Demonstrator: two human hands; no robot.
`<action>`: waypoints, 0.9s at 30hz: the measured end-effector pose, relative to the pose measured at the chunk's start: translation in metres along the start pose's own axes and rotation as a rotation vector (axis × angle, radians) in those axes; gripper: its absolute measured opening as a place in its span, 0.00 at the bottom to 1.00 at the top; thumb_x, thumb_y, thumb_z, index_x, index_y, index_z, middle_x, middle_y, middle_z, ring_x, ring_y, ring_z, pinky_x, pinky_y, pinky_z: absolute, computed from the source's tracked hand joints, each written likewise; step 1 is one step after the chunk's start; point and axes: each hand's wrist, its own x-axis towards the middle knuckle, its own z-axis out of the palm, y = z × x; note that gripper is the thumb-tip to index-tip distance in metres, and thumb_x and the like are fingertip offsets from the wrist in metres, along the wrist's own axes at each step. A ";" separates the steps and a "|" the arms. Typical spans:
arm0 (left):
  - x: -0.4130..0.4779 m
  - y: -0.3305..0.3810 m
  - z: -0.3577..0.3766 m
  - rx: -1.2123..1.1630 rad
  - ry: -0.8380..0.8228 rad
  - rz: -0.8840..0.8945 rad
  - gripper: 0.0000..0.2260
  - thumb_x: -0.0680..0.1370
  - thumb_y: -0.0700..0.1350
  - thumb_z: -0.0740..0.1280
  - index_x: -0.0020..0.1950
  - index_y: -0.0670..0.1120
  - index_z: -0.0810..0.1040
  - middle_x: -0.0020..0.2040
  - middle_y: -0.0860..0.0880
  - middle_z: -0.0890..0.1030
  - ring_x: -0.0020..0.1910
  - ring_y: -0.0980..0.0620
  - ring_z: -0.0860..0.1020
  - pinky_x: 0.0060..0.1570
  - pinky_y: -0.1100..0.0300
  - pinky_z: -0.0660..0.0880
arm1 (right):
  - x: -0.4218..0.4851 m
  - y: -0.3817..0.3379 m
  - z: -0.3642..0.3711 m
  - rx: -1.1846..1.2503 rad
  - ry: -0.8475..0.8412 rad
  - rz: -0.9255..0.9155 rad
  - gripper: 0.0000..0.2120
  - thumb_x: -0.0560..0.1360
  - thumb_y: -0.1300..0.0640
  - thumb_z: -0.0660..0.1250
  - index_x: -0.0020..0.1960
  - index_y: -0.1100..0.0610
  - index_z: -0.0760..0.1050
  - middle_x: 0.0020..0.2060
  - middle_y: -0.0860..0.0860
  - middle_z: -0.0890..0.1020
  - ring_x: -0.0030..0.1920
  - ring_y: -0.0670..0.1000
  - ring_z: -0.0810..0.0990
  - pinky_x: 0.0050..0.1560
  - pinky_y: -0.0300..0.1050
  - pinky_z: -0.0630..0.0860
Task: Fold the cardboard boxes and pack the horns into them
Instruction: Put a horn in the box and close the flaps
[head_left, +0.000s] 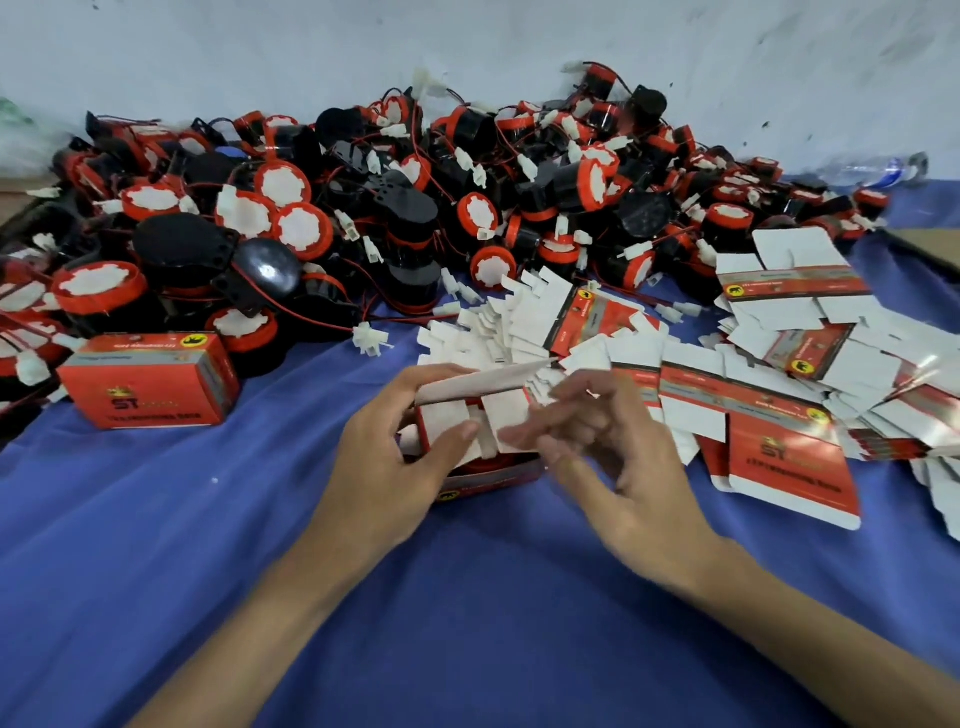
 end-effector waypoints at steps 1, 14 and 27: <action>-0.001 0.000 0.000 0.037 0.008 0.051 0.12 0.72 0.44 0.68 0.54 0.53 0.77 0.53 0.63 0.80 0.54 0.63 0.79 0.49 0.72 0.72 | 0.002 -0.001 -0.002 0.056 0.038 0.020 0.17 0.74 0.52 0.65 0.61 0.46 0.67 0.43 0.51 0.83 0.46 0.57 0.83 0.51 0.50 0.79; -0.006 -0.001 -0.014 0.296 -0.123 0.296 0.19 0.71 0.59 0.68 0.60 0.54 0.75 0.60 0.61 0.78 0.59 0.63 0.76 0.56 0.69 0.72 | 0.006 0.005 -0.001 -0.180 0.008 -0.100 0.12 0.73 0.64 0.67 0.56 0.55 0.79 0.42 0.47 0.78 0.44 0.42 0.77 0.48 0.31 0.70; -0.003 -0.008 -0.020 0.470 -0.208 0.490 0.17 0.78 0.50 0.64 0.66 0.48 0.74 0.65 0.53 0.77 0.66 0.55 0.74 0.65 0.54 0.72 | 0.006 0.012 -0.004 -0.415 -0.034 -0.187 0.14 0.73 0.58 0.70 0.59 0.55 0.79 0.53 0.50 0.76 0.55 0.53 0.76 0.57 0.44 0.73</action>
